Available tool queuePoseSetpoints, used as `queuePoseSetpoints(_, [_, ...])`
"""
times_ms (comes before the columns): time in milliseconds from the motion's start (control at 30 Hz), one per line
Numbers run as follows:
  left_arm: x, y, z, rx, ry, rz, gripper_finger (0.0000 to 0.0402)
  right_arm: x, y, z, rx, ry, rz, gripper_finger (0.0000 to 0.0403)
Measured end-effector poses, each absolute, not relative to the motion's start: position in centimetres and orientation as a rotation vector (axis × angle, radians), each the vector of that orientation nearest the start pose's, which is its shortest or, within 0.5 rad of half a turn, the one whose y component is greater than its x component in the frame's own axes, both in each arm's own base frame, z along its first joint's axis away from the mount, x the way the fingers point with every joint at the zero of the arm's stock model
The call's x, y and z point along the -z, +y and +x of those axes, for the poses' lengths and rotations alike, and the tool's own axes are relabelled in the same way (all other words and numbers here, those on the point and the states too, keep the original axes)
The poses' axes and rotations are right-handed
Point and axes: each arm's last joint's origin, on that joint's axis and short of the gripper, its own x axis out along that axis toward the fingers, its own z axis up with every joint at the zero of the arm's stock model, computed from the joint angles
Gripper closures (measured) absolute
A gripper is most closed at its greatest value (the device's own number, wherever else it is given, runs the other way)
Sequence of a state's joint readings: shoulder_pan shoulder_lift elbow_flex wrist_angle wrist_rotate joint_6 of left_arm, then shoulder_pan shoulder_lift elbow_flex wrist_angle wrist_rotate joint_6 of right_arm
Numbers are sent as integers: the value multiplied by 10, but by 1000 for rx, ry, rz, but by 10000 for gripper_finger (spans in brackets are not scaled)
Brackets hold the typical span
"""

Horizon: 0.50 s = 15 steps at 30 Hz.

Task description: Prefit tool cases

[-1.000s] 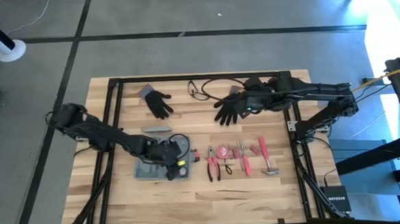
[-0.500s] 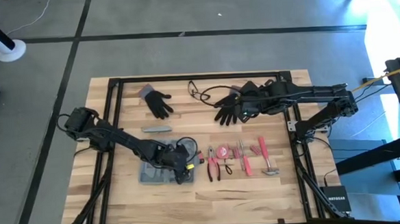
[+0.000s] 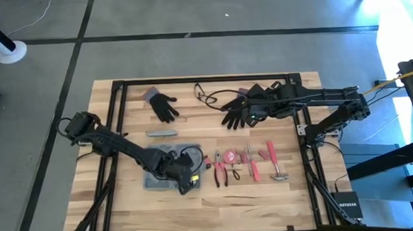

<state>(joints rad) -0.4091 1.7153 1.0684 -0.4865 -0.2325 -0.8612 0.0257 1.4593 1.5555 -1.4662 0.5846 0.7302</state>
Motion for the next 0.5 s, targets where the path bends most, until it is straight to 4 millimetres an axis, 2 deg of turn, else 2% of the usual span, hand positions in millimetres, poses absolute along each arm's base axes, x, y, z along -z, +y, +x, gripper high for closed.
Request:
queuePoseSetpoints(333, [-154,-130,310,-331,1093,-342,224,-359,-10,248,885,1065,173,182])
queuePoseSetpoints(500, [-150,-131,314,-330,1072,-351,224,-360,-9,250,861,1065,156,182])
